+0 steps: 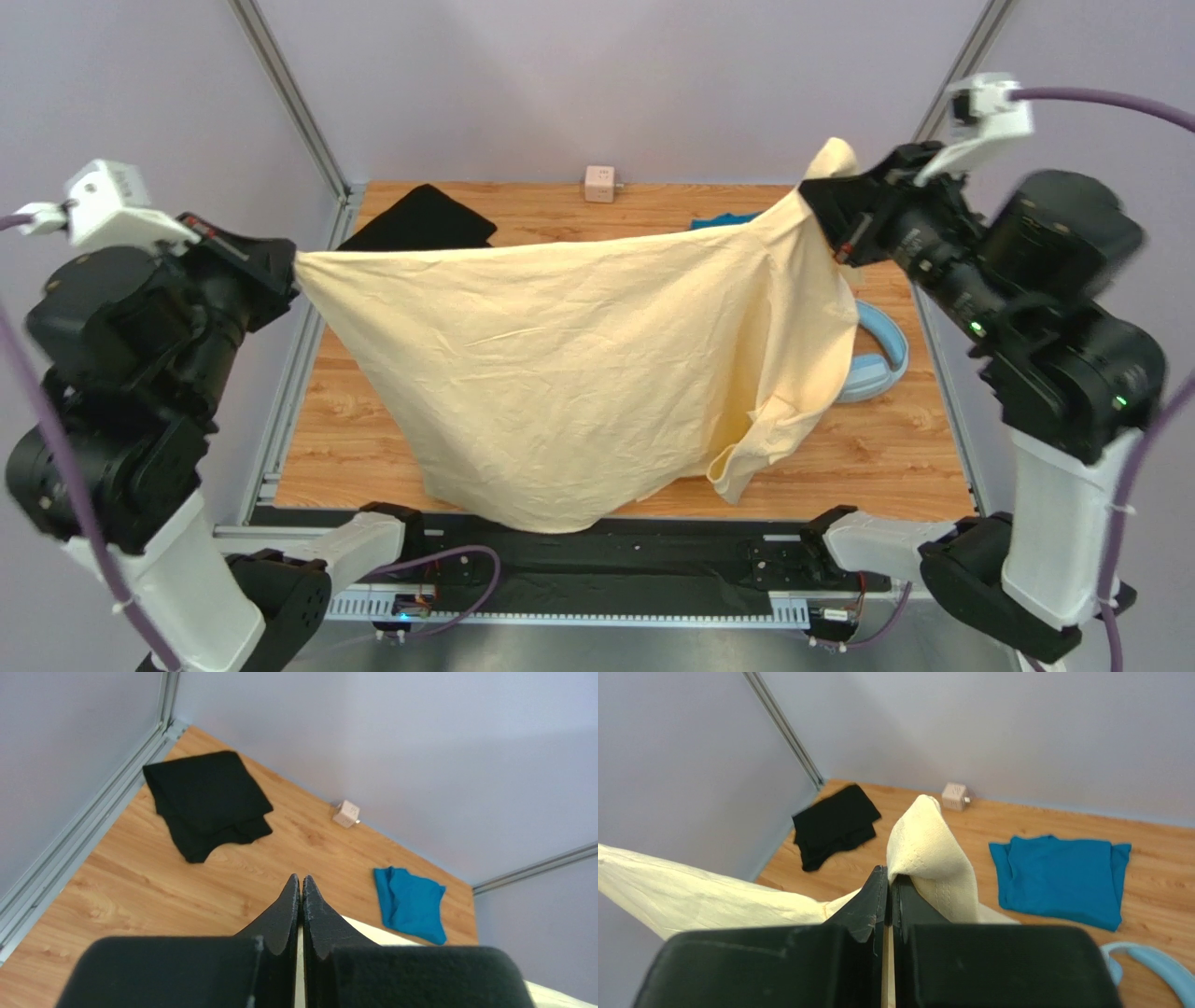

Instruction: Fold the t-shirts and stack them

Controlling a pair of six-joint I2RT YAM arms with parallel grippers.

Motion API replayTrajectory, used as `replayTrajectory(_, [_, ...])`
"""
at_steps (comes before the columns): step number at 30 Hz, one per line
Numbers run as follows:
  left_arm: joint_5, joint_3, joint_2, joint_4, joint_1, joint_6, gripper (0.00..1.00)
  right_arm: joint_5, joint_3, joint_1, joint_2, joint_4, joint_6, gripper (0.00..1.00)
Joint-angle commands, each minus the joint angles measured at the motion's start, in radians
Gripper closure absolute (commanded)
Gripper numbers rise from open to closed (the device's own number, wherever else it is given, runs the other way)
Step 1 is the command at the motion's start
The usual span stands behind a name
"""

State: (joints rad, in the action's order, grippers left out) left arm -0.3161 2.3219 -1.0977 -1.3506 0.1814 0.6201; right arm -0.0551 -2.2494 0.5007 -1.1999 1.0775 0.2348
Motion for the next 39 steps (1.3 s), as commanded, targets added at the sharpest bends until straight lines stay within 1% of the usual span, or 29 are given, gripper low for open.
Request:
replayTrajectory(1, [0.041, -0.139, -0.071, -0.141, -0.005, -0.008, 1.00, -0.052, 0.112, -0.008, -0.079, -0.017, 0.003, 1.00])
replayTrajectory(3, [0.061, -0.211, -0.097, -0.133, -0.005, -0.010, 1.00, -0.045, 0.157, -0.014, -0.125, -0.010, 0.001, 1.00])
replayTrajectory(4, [0.069, -0.240, -0.122, -0.128, -0.005, -0.007, 1.00, -0.045, 0.169, -0.016, -0.176, -0.002, 0.001, 1.00])
replayTrajectory(5, [0.071, -0.275, -0.128, -0.118, -0.005, -0.003, 1.00, -0.066, 0.181, -0.022, -0.203, 0.022, 0.003, 1.00])
replayTrajectory(6, [0.069, -0.350, -0.131, -0.108, -0.005, 0.004, 1.00, -0.080, 0.189, -0.027, -0.231, 0.042, 0.012, 1.00])
replayTrajectory(7, [0.057, -0.389, -0.120, -0.082, -0.005, 0.010, 1.00, -0.086, 0.194, -0.031, -0.297, 0.065, 0.017, 1.00])
replayTrajectory(8, [0.049, -0.433, -0.108, -0.055, -0.005, 0.013, 1.00, -0.104, 0.201, -0.036, -0.320, 0.108, 0.021, 1.00])
replayTrajectory(9, [0.037, -0.537, -0.088, -0.021, -0.005, 0.012, 1.00, -0.112, 0.211, -0.040, -0.345, 0.122, 0.027, 1.00])
replayTrajectory(10, [0.003, -0.583, -0.049, 0.032, -0.005, 0.016, 1.00, -0.112, 0.237, -0.047, -0.372, 0.139, 0.049, 1.00])
replayTrajectory(11, [-0.014, -0.626, -0.033, 0.059, -0.005, 0.018, 1.00, -0.109, 0.253, -0.057, -0.382, 0.139, 0.057, 1.00])
replayTrajectory(12, [-0.026, -0.704, -0.019, 0.082, -0.005, 0.020, 1.00, -0.112, 0.275, -0.059, -0.386, 0.136, 0.061, 1.00])
replayTrajectory(13, [-0.041, -0.729, -0.011, 0.094, -0.005, 0.026, 1.00, -0.118, 0.295, -0.062, -0.392, 0.127, 0.067, 1.00])
replayTrajectory(16, [-0.022, -0.831, -0.022, 0.125, -0.005, 0.039, 1.00, -0.123, 0.335, -0.067, -0.437, 0.140, 0.072, 1.00])
replayTrajectory(17, [-0.021, -0.895, -0.024, 0.137, -0.005, 0.052, 1.00, -0.124, 0.349, -0.067, -0.464, 0.145, 0.075, 1.00])
replayTrajectory(20, [-0.021, -1.010, -0.028, 0.215, -0.005, 0.067, 1.00, -0.130, 0.353, -0.068, -0.519, 0.160, 0.087, 1.00])
replayTrajectory(23, [-0.040, -1.068, -0.056, 0.257, -0.005, 0.087, 1.00, -0.137, 0.352, -0.067, -0.561, 0.167, 0.097, 1.00])
replayTrajectory(27, [-0.061, -1.084, -0.109, 0.272, -0.005, 0.107, 1.00, -0.160, 0.329, -0.067, -0.618, 0.165, 0.092, 1.00])
replayTrajectory(30, [-0.072, -1.070, -0.097, 0.266, -0.005, 0.115, 1.00, -0.166, 0.295, -0.067, -0.647, 0.177, 0.092, 1.00])
replayTrajectory(34, [-0.126, -1.021, -0.067, 0.261, -0.005, 0.102, 1.00, -0.160, 0.303, -0.067, -0.674, 0.145, 0.092, 1.00])
replayTrajectory(36, [-0.149, -1.006, -0.093, 0.251, -0.005, 0.096, 1.00, -0.158, 0.301, -0.067, -0.702, 0.121, 0.104, 1.00])
replayTrajectory(39, [-0.147, -0.981, -0.160, 0.225, -0.005, 0.099, 1.00, -0.141, 0.284, -0.067, -0.768, 0.072, 0.135, 1.00])
